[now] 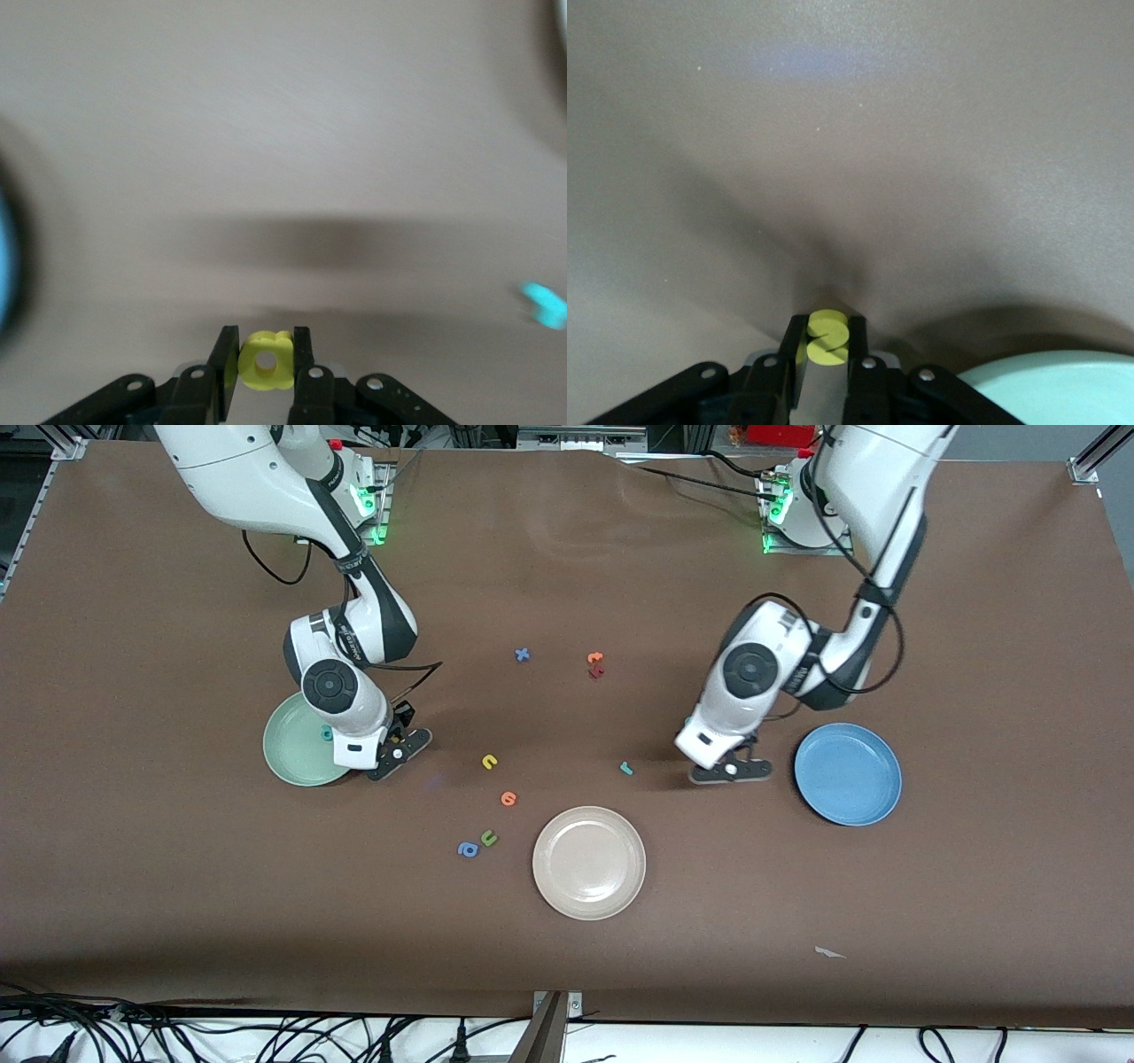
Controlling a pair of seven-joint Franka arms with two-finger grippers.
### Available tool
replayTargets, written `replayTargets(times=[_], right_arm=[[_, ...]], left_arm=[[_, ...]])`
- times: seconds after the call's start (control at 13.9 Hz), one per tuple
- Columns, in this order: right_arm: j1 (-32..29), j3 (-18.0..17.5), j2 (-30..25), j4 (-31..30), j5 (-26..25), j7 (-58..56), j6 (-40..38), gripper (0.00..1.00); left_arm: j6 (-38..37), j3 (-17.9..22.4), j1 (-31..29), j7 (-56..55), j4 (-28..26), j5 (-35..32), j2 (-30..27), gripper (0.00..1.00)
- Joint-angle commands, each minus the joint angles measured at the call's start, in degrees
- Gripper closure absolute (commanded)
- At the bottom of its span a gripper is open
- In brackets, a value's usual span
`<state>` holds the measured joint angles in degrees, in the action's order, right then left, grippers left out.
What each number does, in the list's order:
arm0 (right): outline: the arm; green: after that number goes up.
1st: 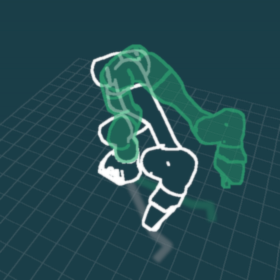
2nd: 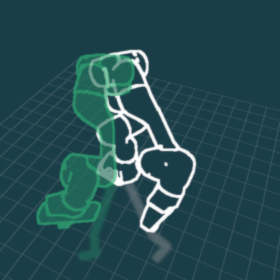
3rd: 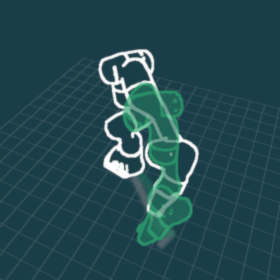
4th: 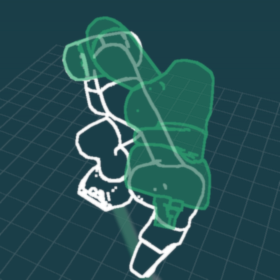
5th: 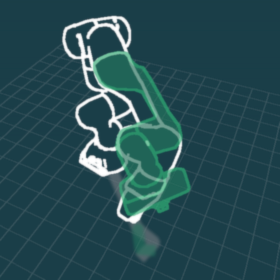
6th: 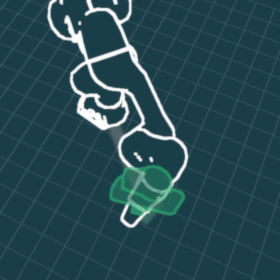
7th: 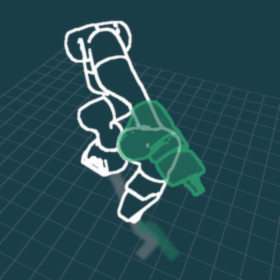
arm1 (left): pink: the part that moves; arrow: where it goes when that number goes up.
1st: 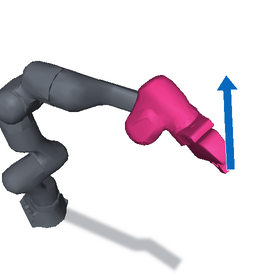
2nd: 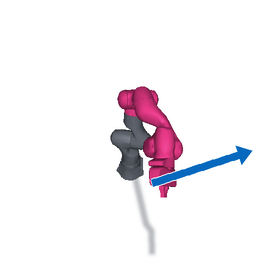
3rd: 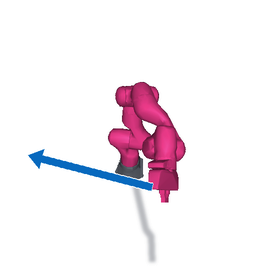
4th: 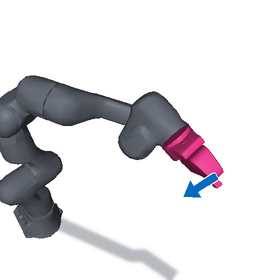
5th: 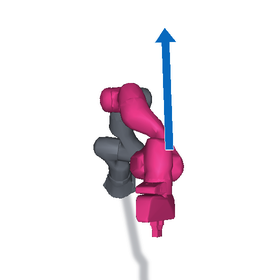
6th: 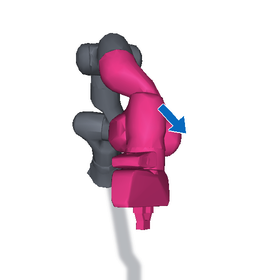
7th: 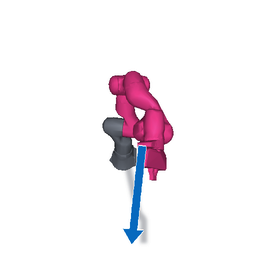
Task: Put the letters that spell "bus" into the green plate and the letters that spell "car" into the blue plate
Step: 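Carry the yellow 2 to the green plate while the left gripper carries D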
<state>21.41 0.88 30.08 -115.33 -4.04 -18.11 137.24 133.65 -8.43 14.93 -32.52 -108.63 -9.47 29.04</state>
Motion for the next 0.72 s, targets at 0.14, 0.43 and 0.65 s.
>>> replayTargets(times=[0.14, 0.43, 0.65], right_arm=[[-0.14, -0.62, -4.49, 0.98, 0.53, -0.35, -1.96, 0.93], [-1.1, 4.02, -6.35, 2.83, 0.61, -3.06, -9.53, 0.93], [-3.65, 6.41, -5.74, 1.25, 0.88, -7.64, -10.6, 0.93]], left_arm=[[-1.55, -0.62, -9.37, 13.06, -0.35, 0.07, -1.71, 0.78], [-1.55, -0.36, -15.09, 20.2, -0.26, -0.72, -1.44, 0.77], [-1.55, -0.27, -17.74, 24.16, -0.53, -0.81, -0.48, 0.51]])
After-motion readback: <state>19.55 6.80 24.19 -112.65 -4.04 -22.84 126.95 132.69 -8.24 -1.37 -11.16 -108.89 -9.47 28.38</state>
